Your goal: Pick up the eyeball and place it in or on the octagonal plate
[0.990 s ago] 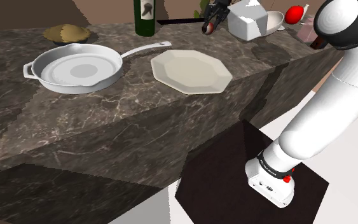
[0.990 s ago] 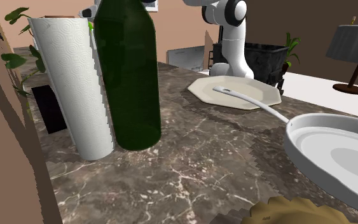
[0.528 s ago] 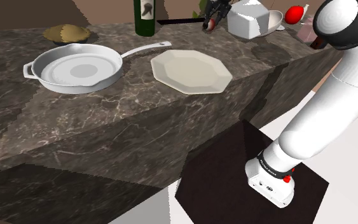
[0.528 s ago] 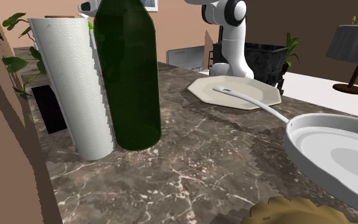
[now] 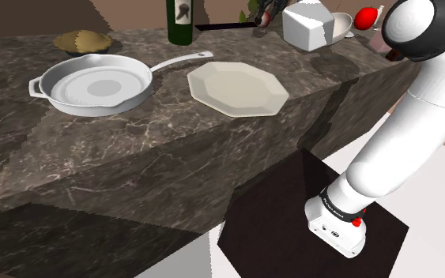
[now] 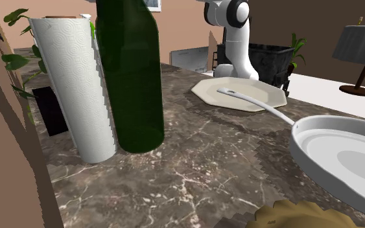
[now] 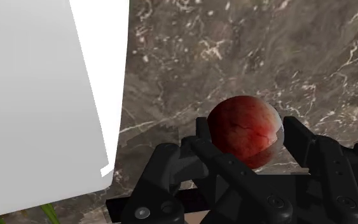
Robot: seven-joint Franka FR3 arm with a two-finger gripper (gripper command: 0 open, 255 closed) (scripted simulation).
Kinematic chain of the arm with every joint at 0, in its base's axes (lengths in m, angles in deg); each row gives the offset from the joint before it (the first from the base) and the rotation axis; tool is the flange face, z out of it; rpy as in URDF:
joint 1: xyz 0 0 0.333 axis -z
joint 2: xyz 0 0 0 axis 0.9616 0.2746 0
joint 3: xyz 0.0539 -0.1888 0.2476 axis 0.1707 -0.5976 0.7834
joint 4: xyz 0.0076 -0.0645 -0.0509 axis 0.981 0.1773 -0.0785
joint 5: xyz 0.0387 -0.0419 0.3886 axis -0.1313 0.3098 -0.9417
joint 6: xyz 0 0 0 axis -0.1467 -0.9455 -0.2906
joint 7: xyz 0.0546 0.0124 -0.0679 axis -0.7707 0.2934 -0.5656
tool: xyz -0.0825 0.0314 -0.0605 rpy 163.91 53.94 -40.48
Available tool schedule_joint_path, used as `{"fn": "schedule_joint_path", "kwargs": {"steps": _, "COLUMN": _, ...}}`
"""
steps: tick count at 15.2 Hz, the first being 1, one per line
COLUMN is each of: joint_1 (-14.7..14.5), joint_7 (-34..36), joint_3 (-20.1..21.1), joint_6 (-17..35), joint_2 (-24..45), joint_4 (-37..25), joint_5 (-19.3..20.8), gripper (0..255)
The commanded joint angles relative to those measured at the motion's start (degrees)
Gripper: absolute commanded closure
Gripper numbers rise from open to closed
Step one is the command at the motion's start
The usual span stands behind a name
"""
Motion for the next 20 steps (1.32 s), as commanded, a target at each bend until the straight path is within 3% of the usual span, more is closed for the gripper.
{"fn": "schedule_joint_path", "kwargs": {"steps": 1, "joint_1": 0.13, "joint_7": 0.27, "joint_3": -0.03, "joint_6": -2.02, "joint_2": 0.95, "joint_4": -2.95, "joint_5": -0.16, "gripper": 255}}
{"fn": "schedule_joint_path", "kwargs": {"steps": 5, "joint_1": 0.43, "joint_7": 0.58, "joint_3": -0.10, "joint_6": -5.03, "joint_2": 2.32, "joint_4": -7.33, "joint_5": -0.45, "gripper": 255}}
{"fn": "schedule_joint_path", "kwargs": {"steps": 12, "joint_1": -4.51, "joint_7": 7.75, "joint_3": 3.39, "joint_6": -0.17, "joint_2": -12.24, "joint_4": 10.74, "joint_5": 3.24, "gripper": 255}}
{"fn": "schedule_joint_path", "kwargs": {"steps": 20, "joint_1": -8.03, "joint_7": 16.95, "joint_3": 9.17, "joint_6": 1.60, "joint_2": -24.62, "joint_4": 23.74, "joint_5": 4.81, "gripper": 255}}
